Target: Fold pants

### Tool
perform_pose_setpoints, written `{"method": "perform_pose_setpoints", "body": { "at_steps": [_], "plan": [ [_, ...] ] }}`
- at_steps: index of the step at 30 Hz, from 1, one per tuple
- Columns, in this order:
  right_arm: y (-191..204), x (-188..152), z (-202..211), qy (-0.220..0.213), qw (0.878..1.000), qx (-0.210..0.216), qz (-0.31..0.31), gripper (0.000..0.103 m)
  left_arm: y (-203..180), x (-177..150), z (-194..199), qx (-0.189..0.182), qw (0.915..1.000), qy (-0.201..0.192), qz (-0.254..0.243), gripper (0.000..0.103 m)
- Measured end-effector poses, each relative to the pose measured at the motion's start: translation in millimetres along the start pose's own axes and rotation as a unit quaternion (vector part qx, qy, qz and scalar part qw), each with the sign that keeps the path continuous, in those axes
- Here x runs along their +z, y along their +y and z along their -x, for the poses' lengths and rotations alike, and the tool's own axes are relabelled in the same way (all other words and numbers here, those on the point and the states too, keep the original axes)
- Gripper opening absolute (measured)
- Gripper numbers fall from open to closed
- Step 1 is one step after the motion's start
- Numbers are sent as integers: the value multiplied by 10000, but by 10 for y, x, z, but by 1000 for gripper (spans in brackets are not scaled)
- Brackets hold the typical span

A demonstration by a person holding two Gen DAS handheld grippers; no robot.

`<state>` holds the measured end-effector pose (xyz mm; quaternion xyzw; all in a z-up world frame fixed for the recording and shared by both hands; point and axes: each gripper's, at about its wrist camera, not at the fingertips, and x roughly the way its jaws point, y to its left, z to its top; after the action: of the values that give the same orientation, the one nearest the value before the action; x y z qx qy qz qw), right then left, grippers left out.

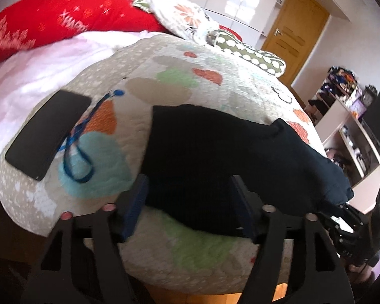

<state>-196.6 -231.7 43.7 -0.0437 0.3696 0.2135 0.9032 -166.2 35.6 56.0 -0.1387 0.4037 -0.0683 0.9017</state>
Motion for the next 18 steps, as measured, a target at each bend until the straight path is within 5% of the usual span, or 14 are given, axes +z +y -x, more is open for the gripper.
{"method": "perform_pose_setpoints", "body": {
  "at_steps": [7,18],
  "plan": [
    [118,-15,-77,34,9990,-157,417,43,199,-116,-84,-164,9990,241,326,70],
    [95,-12,-95,71,9991,-147,400,45,36,-54,-179,16,9999,101,-119,70]
  ]
}}
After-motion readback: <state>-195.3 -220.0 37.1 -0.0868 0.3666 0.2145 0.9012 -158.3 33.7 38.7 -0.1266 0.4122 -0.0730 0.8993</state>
